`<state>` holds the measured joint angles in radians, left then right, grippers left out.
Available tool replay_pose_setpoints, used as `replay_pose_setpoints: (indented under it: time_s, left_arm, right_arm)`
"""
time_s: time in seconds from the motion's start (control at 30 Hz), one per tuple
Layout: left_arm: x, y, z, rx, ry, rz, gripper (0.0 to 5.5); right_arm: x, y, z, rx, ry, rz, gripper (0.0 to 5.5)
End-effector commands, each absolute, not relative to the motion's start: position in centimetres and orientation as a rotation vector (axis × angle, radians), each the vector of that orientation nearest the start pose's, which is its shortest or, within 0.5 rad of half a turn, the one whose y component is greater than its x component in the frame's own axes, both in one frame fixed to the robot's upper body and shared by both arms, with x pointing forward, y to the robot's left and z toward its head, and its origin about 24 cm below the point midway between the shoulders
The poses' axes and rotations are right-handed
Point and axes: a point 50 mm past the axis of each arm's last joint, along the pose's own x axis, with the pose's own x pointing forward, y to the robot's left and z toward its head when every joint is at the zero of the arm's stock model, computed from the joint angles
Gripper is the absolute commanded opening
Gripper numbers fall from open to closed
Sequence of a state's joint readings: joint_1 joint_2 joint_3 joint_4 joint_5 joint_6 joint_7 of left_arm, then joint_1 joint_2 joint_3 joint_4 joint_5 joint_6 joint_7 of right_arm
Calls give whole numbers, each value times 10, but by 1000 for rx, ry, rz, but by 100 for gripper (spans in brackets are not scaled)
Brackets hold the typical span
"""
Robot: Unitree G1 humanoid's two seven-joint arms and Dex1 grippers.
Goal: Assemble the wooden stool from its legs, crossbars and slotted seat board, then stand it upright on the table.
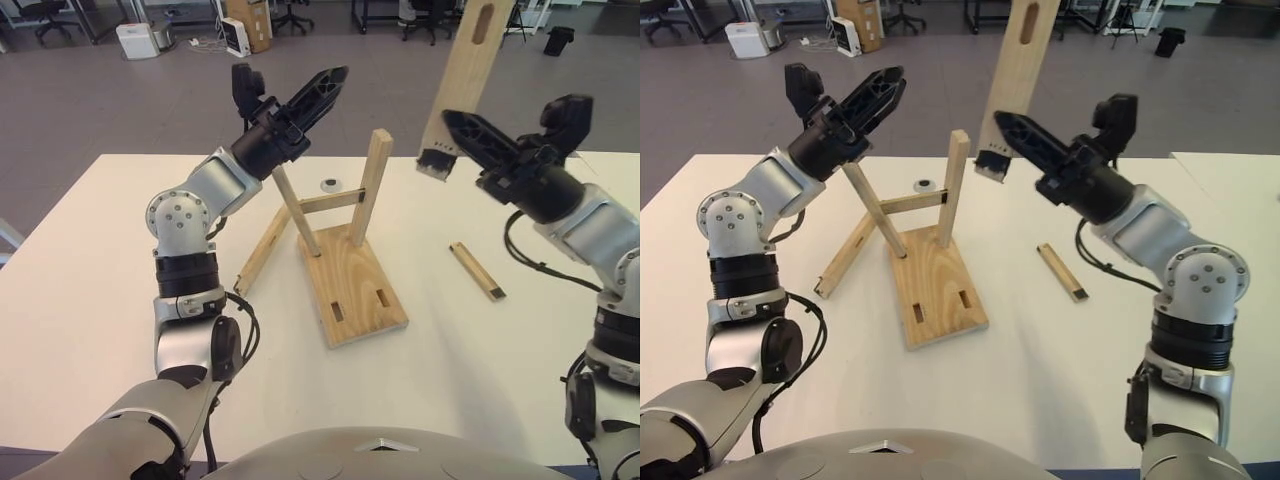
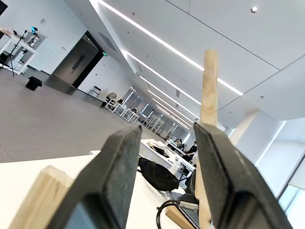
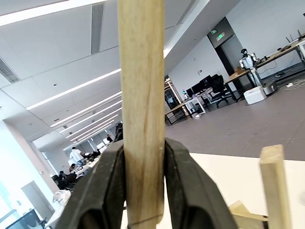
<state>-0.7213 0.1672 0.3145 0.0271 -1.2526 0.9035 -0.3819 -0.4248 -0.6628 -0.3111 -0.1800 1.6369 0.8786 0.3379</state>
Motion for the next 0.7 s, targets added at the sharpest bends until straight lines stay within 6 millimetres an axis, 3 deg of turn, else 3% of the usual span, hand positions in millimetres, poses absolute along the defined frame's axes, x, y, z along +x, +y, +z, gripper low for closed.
replay_pose_setpoints:
  time_s: [0.03,0.17,0.3,0.4,0.53,0.63,0.7]
  left_arm:
    - [306,144,238,-876,-204,-1021,200]
    - [295,160,261,-826,-344,-1014,200]
    - [294,182,277,-808,-438,-965,200]
    - [296,189,276,-819,-449,-935,200]
    - [298,193,274,-842,-456,-915,200]
    - [299,197,274,-891,-477,-904,200]
    - [300,199,278,-906,-486,-906,200]
  right_arm:
    - [266,-236,193,638,201,891,103]
    - [256,-253,130,617,502,816,103]
    - [239,-247,85,637,720,840,103]
    - [229,-240,65,694,828,853,103]
    - [225,-244,44,837,908,748,103]
    - [227,-247,38,1034,923,672,103]
    - [224,-247,35,1057,946,668,103]
